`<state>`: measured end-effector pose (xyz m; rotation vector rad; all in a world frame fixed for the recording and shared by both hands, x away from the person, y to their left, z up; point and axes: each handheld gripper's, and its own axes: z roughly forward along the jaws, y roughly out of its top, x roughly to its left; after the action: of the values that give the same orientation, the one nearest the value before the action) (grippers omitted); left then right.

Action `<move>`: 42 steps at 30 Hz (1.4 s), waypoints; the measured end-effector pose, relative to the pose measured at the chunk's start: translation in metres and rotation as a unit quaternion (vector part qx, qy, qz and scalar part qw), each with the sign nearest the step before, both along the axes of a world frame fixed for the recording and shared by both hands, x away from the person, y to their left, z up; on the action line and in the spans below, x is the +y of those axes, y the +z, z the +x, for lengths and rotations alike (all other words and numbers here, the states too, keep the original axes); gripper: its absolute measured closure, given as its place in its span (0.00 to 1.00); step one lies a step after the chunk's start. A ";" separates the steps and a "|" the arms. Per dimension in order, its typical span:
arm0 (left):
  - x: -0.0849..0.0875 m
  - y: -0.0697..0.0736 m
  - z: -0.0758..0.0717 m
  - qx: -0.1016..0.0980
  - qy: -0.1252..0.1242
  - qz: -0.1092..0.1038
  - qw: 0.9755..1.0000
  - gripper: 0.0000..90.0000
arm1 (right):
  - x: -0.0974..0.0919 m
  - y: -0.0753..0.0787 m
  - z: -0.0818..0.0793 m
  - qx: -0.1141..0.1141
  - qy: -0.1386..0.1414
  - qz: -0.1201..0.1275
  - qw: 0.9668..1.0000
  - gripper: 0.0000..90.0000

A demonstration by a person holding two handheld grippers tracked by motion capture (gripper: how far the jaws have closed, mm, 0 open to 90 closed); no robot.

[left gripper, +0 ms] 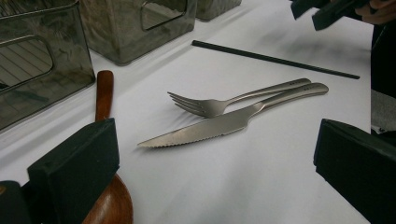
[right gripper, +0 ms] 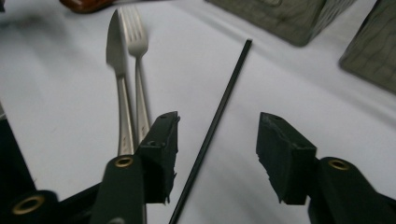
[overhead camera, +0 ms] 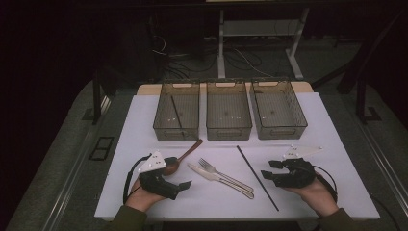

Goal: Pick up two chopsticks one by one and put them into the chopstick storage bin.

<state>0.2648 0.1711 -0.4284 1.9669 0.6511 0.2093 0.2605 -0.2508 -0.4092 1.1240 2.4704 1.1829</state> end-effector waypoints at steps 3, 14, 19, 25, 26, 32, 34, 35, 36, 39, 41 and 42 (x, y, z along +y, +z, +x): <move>0.000 0.000 0.000 0.001 0.000 -0.001 1.000 0.00 | 0.001 -0.006 -0.007 0.007 0.007 -0.012 1.000 0.58; 0.000 0.000 0.000 0.003 0.000 0.001 1.000 0.00 | 0.010 -0.023 -0.013 0.024 0.026 -0.055 0.998 0.74; 0.000 0.000 0.000 0.002 0.000 0.001 1.000 0.00 | 0.014 -0.026 -0.014 0.033 0.031 -0.064 0.997 0.76; 0.000 0.000 0.000 0.003 0.000 0.000 1.000 0.00 | 0.018 -0.031 -0.012 0.036 0.032 -0.077 0.996 0.81; 0.000 0.000 0.000 0.002 0.000 0.000 1.000 0.00 | 0.019 -0.032 -0.011 0.035 0.032 -0.079 0.996 0.82; 0.000 0.000 0.000 0.003 -0.001 0.002 1.000 0.00 | 0.020 -0.032 -0.012 0.032 0.030 -0.084 0.995 0.86; 0.000 0.000 0.000 0.003 0.000 0.000 1.000 0.00 | 0.021 -0.033 -0.012 0.029 0.031 -0.088 0.995 0.88; 0.000 0.000 0.000 0.003 0.000 0.000 1.000 0.00 | 0.022 -0.033 -0.013 0.027 0.032 -0.090 0.995 0.88; 0.000 0.000 0.000 0.003 0.000 0.001 1.000 0.00 | 0.022 -0.033 -0.013 0.026 0.034 -0.092 0.995 0.88; 0.000 -0.001 0.000 0.006 0.000 0.000 1.000 0.00 | 0.022 -0.032 -0.012 0.028 0.034 -0.092 0.995 0.89; 0.000 -0.001 0.000 0.006 0.000 0.001 1.000 0.00 | 0.022 -0.032 -0.012 0.030 0.034 -0.091 0.995 0.89; 0.000 -0.001 0.000 0.006 -0.001 0.001 1.000 0.00 | 0.022 -0.032 -0.012 0.030 0.034 -0.092 0.995 0.89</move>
<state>0.2648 0.1706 -0.4293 1.9714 0.6578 0.1974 0.2483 -0.2285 -0.4415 1.0471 2.6188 0.9273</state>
